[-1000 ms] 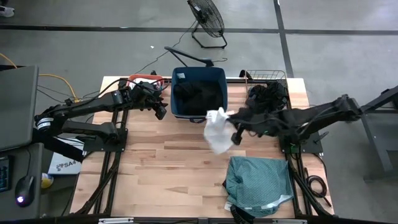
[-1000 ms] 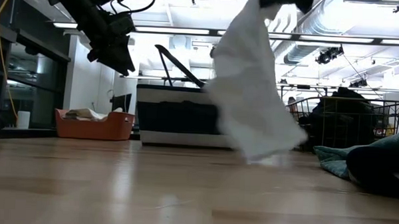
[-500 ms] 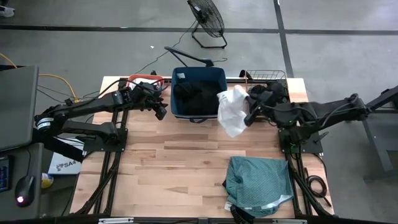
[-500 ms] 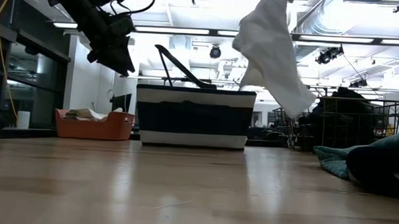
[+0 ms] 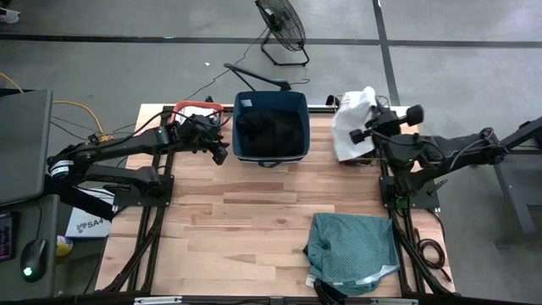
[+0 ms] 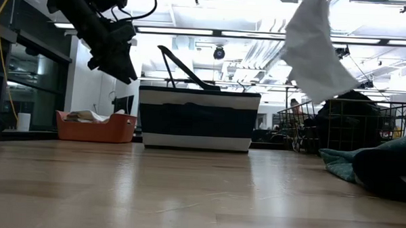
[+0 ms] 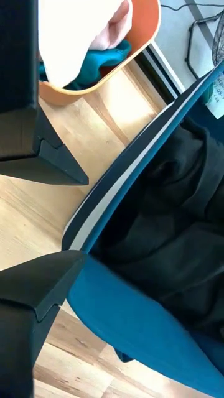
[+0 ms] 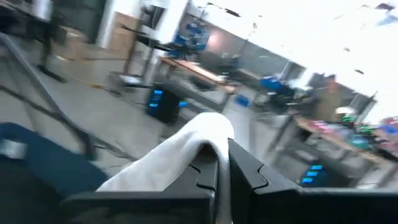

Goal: Pick & Place Cloths
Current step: Put the white boxer into the wire basket

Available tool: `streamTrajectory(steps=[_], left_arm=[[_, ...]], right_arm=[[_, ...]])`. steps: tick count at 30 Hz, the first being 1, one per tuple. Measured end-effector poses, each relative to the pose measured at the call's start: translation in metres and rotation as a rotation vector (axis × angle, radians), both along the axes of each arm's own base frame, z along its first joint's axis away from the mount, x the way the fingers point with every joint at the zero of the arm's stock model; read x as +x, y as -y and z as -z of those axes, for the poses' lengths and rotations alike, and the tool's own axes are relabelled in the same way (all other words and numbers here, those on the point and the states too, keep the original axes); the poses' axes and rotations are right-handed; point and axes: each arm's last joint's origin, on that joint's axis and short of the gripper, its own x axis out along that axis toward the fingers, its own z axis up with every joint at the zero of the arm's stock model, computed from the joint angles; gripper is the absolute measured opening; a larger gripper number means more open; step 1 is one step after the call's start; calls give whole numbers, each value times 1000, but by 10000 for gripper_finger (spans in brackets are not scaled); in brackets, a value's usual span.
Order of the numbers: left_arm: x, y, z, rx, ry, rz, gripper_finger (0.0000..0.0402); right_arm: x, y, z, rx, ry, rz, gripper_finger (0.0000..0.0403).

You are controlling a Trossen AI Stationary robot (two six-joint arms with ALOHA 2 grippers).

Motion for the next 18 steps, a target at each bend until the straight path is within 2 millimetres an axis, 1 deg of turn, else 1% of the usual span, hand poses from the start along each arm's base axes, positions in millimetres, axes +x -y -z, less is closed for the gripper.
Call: streamTrajectory(steps=[2, 4, 10, 15, 18], left_arm=[[0, 0, 0, 0, 0, 0, 179], [0, 0, 0, 0, 0, 0, 179], [0, 0, 0, -1, 3, 3, 179], [0, 0, 0, -3, 4, 5, 179], [0, 0, 0, -3, 4, 5, 179]], right_arm=[[-6, 2, -3, -14, -45, 18, 4], [-11, 6, -6, -15, -50, 35, 4], [-20, 26, -7, -28, -149, 163, 4], [-24, 45, 4, -29, -314, 271, 4], [-26, 54, 12, 8, -354, 243, 4]])
